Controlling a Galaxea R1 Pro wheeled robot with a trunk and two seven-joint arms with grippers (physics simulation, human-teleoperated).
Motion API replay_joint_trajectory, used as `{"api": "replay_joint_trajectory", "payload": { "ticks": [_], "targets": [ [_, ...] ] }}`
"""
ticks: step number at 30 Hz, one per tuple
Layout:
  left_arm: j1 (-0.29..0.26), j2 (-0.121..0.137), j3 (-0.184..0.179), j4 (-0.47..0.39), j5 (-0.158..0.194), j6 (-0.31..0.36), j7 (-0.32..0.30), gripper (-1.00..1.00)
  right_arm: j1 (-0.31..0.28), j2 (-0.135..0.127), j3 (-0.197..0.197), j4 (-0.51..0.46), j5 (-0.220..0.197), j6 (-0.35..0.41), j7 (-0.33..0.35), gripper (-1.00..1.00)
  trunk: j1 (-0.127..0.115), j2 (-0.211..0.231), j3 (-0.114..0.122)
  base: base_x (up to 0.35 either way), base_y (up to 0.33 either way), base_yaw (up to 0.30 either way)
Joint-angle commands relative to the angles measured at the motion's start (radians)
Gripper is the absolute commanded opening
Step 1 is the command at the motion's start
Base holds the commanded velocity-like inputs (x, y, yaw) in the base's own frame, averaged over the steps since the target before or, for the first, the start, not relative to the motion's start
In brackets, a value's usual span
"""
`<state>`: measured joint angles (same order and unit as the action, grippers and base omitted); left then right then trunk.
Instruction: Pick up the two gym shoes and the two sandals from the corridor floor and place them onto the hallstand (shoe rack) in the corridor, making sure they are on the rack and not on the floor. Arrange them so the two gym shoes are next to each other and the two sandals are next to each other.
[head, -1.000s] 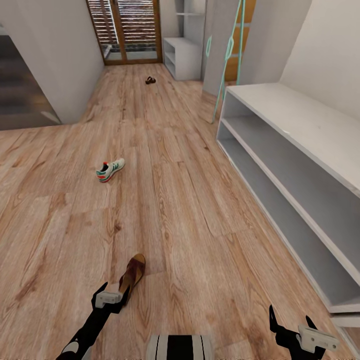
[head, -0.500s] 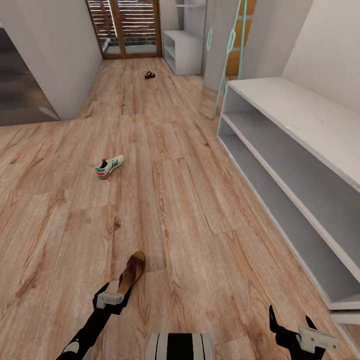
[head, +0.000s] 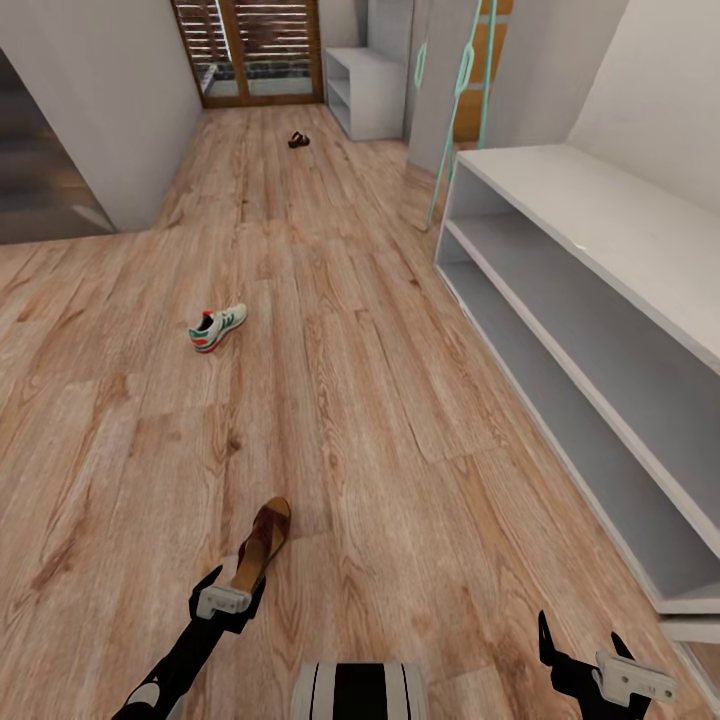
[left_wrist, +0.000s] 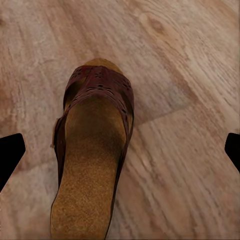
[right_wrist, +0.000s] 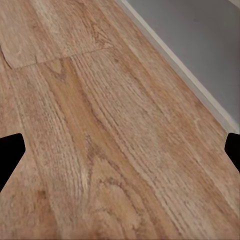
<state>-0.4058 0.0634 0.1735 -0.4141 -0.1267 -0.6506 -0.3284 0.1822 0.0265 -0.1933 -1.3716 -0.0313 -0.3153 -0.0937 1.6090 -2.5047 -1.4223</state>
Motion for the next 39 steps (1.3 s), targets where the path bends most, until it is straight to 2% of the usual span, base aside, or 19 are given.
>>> {"api": "replay_joint_trajectory", "payload": {
  "ticks": [1,7,8,39],
  "targets": [
    [0.000,0.000,0.000,0.000,0.000,0.000,0.000,1.00,0.000,0.000,0.000,0.000,0.000,0.000,0.000,1.00,0.000,0.000,-0.001,0.000,0.000,0.000],
    [0.000,0.012,0.001,0.000,-0.012,0.000,0.000,1.00,-0.001,0.000,0.000,0.001,0.000,0.000,-0.001,1.00,0.000,0.000,-0.006,0.000,0.000,0.000],
    [-0.001,0.021,0.001,0.001,-0.015,0.000,0.000,1.00,-0.001,0.000,0.000,0.001,0.000,0.000,-0.001,1.00,0.000,0.000,-0.007,0.000,0.000,0.000],
    [-0.044,0.049,0.002,0.024,-0.022,0.002,0.000,1.00,-0.004,0.001,0.000,0.005,0.001,-0.001,-0.001,1.00,0.000,0.000,-0.025,0.000,0.000,0.000]
  ]
}}
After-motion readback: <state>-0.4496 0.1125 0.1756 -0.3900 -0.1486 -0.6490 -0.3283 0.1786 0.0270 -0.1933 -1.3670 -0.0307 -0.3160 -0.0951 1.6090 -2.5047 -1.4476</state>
